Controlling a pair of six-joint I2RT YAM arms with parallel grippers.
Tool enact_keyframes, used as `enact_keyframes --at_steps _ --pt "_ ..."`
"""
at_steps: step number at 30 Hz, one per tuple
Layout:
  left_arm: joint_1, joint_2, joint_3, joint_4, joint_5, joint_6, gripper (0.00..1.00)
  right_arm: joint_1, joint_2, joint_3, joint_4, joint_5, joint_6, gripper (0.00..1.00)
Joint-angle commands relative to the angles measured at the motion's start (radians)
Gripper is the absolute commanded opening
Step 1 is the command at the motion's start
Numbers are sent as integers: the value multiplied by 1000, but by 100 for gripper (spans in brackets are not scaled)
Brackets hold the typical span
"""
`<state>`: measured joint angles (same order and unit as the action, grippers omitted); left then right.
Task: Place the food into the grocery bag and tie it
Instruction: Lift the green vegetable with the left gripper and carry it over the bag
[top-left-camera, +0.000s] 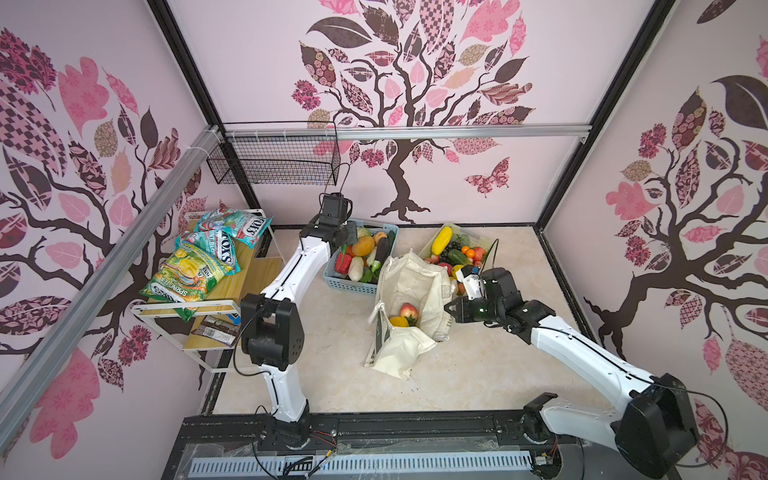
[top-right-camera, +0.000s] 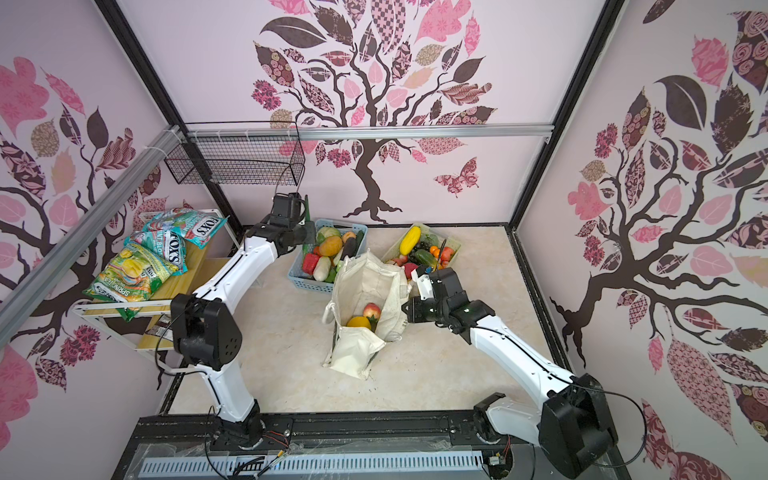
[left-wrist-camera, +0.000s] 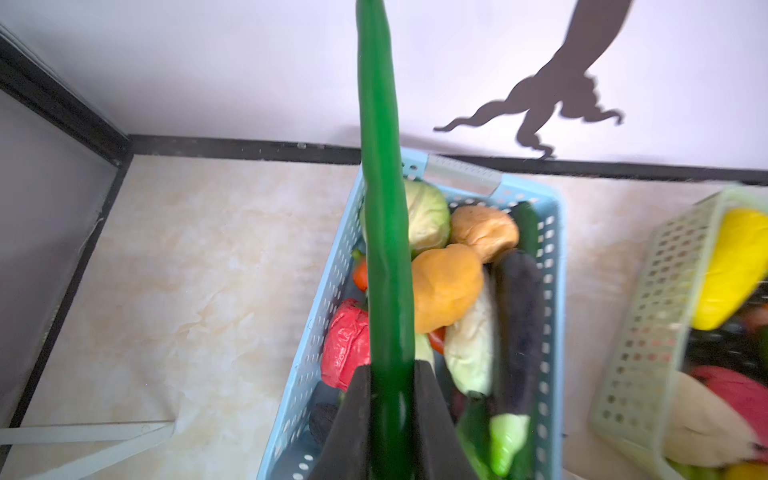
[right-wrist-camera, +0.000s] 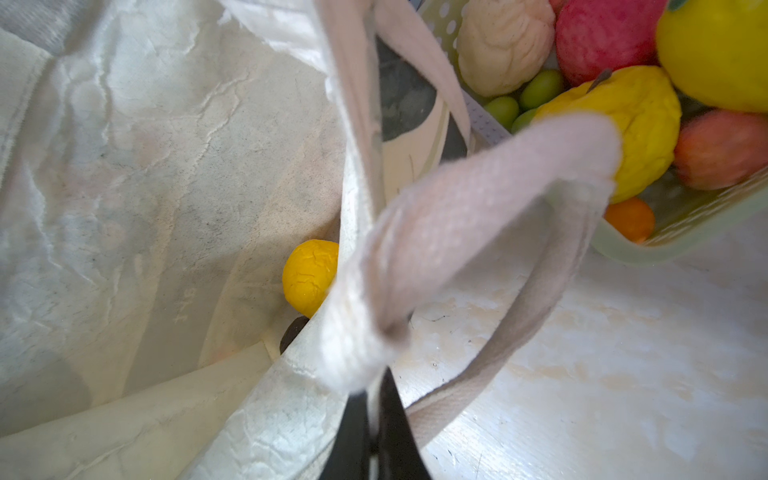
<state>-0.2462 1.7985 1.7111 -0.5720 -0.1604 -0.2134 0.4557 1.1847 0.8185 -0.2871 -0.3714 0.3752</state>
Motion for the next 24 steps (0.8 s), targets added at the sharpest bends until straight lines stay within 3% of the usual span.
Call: enact_keyframes --at_steps 1,5,11,16,24 --pt "-47 -112 -58 45 59 -52 15 1 -23 48 -5 -2 9 6" --pt "-119 -211 -70 53 115 -91 15 3 -19 58 9 -8 20 6" --pt "-222 -353 -119 89 282 -162 17 3 -32 69 53 2 62 5" --pt "-348 -439 -204 102 279 -162 18 3 -36 95 91 -24 100 5" --pt "-495 -447 -312 31 271 -135 19 3 -52 141 95 -12 117 5"
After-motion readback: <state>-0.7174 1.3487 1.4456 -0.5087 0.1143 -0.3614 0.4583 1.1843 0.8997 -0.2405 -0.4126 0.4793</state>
